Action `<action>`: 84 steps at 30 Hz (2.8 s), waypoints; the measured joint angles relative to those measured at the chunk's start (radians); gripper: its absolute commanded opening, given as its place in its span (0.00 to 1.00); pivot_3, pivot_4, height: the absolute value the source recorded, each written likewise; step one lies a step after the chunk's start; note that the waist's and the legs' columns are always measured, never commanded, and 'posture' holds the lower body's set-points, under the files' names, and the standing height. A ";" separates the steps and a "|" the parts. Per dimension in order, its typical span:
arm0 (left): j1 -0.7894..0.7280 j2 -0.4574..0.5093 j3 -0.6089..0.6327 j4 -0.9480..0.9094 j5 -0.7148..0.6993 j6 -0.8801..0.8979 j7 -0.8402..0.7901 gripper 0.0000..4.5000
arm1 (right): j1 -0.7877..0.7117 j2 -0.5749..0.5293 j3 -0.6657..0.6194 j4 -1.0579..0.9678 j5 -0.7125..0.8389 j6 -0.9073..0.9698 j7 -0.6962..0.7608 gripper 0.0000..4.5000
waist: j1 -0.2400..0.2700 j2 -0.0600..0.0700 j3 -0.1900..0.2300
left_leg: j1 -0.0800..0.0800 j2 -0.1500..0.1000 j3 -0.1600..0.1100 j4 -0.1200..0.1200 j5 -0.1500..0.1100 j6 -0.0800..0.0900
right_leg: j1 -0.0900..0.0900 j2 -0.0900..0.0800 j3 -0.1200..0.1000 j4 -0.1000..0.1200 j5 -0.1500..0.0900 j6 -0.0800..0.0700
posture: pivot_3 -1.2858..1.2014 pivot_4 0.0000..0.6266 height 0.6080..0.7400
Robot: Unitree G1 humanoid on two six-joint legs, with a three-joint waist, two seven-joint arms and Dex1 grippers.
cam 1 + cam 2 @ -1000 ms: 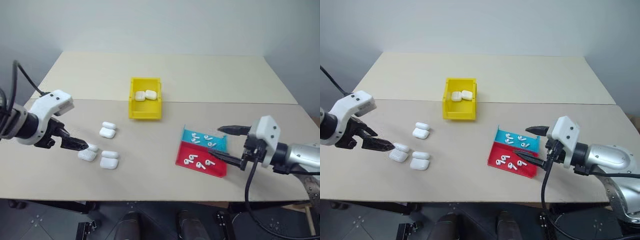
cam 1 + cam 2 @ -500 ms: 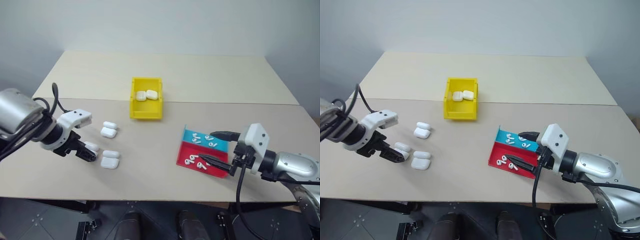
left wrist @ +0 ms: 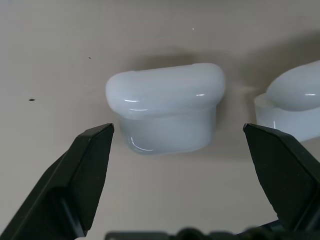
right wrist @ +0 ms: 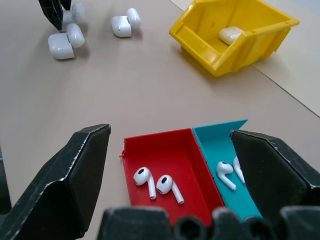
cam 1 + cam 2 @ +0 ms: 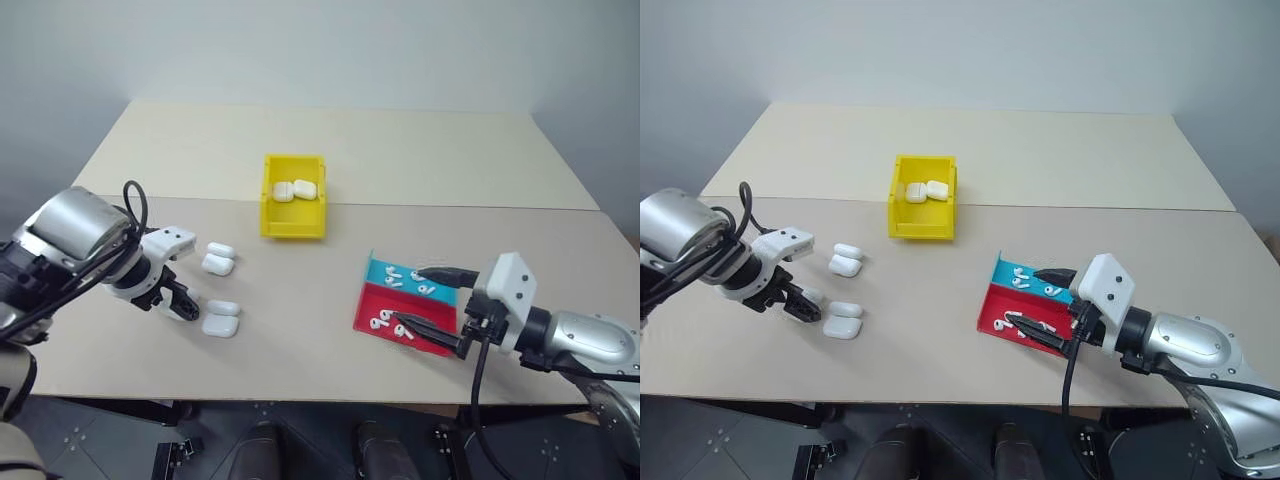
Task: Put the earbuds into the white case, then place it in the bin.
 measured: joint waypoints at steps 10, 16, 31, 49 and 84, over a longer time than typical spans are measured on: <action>0.019 -0.061 0.006 0.036 0.057 0.000 0.044 0.74 | 0.001 0.000 0.000 -0.005 0.000 0.000 -0.007 1.00 | 0.002 0.000 0.000 | 0.000 0.000 0.000 0.000 0.000 0.000 | 0.000 0.000 0.000 0.000 0.000 0.000 | 0.52 0.24 1.00; 0.035 -0.061 0.027 0.024 0.069 0.000 0.048 0.62 | -0.003 0.000 0.000 -0.004 0.000 0.000 -0.006 1.00 | 0.001 0.000 0.000 | 0.000 0.000 0.000 0.000 0.000 0.000 | 0.000 0.000 0.000 0.000 0.000 0.000 | 0.52 0.24 1.00; 0.301 0.161 0.606 -0.119 0.014 -0.178 -0.091 0.62 | -0.061 0.000 0.028 0.057 -0.021 -0.008 0.027 1.00 | -0.003 -0.001 0.000 | 0.001 0.000 0.001 0.000 0.000 0.000 | 0.001 -0.001 0.000 0.000 0.000 0.000 | 0.52 0.24 1.00; 0.394 -0.574 0.950 -0.223 -0.173 -0.829 -0.347 0.62 | -0.217 -0.067 0.026 0.160 -0.033 -0.020 0.113 1.00 | 0.009 -0.002 0.000 | 0.001 0.000 0.001 0.004 0.000 0.000 | 0.002 0.000 0.001 0.002 0.002 0.000 | 0.52 0.24 1.00; 0.379 -0.636 0.690 -0.145 -0.003 -1.189 -0.769 0.62 | -0.591 -0.308 0.638 0.266 -0.347 0.394 0.280 0.82 | -0.014 -0.001 -0.001 | -0.001 0.002 0.001 0.005 0.000 0.001 | 0.000 0.001 0.002 0.000 0.002 0.000 | 0.52 0.24 1.00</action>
